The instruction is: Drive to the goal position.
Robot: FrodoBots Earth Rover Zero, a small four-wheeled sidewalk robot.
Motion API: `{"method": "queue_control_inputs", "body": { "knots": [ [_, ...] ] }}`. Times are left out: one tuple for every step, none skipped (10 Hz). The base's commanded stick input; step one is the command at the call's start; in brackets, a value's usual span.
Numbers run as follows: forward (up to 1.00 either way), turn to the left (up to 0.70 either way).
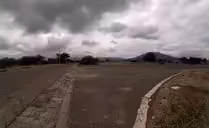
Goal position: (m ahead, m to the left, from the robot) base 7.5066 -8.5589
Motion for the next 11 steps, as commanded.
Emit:
{"method": "queue_control_inputs", "body": {
  "knots": [
    [0.70,-0.35],
    [0.70,-0.35],
    [0.70,-0.35],
    [0.70,-0.35],
    [0.70,-0.35],
    [0.70,-0.35],
    [0.70,-0.35],
    [0.70,-0.35],
    [0.70,-0.23],
    [0.70,-0.06],
    [0.70,0.00]
  ]
}}
